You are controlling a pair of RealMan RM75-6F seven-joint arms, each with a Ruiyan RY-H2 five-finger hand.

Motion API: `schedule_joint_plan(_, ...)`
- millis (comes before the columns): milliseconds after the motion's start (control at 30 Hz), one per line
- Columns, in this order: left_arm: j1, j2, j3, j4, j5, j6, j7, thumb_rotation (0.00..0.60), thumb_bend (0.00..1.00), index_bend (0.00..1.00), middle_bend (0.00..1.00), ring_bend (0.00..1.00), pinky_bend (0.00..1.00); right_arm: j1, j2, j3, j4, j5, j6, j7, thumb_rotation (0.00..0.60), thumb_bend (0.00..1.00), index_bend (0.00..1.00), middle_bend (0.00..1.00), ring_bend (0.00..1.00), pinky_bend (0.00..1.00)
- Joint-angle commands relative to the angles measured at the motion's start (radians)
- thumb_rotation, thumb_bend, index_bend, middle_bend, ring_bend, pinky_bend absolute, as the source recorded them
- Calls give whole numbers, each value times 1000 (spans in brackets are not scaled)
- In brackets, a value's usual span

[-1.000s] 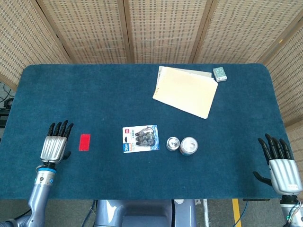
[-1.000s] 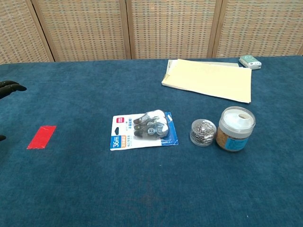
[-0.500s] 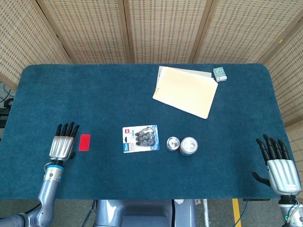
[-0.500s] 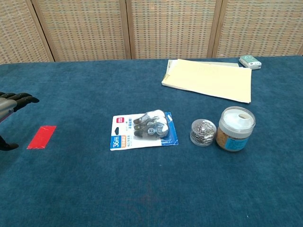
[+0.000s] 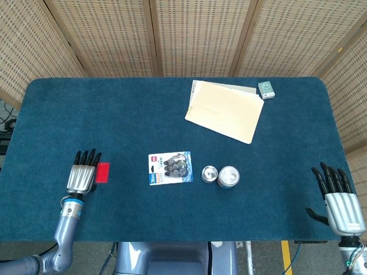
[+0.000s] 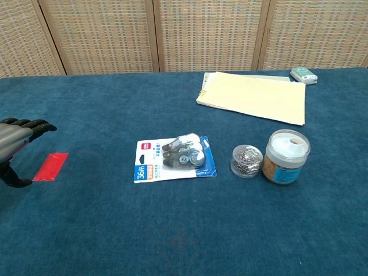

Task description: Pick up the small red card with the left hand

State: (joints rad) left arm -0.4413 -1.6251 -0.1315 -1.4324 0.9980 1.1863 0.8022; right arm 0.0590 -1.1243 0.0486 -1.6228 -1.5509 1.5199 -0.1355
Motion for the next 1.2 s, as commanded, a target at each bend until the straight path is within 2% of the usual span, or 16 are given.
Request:
schedule_joint_plan(33, -4, -7, 1, 9, -2, 2, -4, 600, 250, 0, 0, 0, 0, -1, -1, 0, 1, 0, 1, 1, 600, 78, 0, 0, 0, 0)
schedule_joint_plan(1200, -34, -87, 13, 104, 9, 17, -31, 600, 281, 0, 0, 0, 0, -2, 6, 1, 1, -1, 2, 20, 600, 80, 0, 0, 0, 0)
